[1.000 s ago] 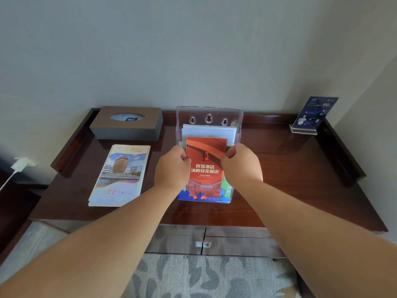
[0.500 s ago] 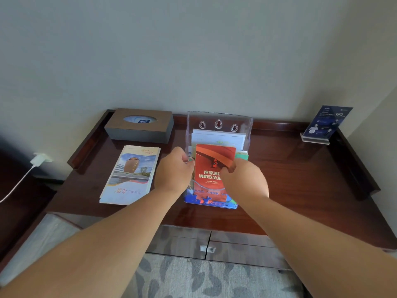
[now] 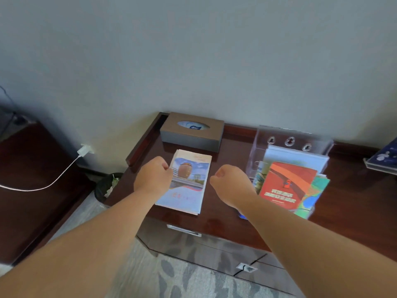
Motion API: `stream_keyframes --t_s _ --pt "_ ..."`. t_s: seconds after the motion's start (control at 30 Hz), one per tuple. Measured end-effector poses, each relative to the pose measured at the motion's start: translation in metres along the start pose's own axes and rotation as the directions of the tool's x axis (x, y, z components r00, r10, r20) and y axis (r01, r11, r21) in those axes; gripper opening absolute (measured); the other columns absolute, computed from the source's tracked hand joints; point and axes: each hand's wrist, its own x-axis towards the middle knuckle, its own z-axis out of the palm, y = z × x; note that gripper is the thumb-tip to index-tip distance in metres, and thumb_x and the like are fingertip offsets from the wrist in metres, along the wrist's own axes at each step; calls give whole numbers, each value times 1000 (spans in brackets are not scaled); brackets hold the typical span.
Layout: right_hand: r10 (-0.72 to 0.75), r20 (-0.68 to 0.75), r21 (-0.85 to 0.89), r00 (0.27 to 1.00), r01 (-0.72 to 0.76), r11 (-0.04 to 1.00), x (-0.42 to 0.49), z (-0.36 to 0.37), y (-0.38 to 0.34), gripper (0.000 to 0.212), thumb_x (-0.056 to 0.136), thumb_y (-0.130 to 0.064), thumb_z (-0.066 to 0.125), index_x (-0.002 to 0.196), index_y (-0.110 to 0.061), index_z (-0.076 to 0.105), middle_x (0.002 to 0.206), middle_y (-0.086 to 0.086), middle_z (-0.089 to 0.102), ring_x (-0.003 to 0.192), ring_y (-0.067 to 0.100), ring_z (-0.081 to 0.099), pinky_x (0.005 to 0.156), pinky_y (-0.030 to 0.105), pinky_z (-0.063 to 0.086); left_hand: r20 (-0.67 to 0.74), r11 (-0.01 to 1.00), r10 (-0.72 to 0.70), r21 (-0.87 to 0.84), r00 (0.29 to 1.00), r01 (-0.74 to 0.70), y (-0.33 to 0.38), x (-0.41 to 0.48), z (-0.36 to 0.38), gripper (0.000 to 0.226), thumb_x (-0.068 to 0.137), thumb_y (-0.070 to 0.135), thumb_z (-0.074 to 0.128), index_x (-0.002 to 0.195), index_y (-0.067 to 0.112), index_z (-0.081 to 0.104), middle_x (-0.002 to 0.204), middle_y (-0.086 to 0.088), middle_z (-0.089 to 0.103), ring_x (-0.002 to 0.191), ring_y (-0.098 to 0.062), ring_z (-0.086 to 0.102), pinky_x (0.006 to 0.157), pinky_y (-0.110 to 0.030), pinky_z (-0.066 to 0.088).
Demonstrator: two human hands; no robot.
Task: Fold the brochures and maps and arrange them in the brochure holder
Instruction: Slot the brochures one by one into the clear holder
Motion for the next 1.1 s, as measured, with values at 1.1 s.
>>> stream_keyframes --t_s 1.1 --pt "459 169 281 872 -489 825 60 107 -10 10 93 -24 56 99 -18 62 98 5 69 71 16 56 59 27 42 338 991 -83 -73 937 114 -55 72 74 31 94 41 56 104 13 49 87 -2 61 68 -17 61 47 -25 38"
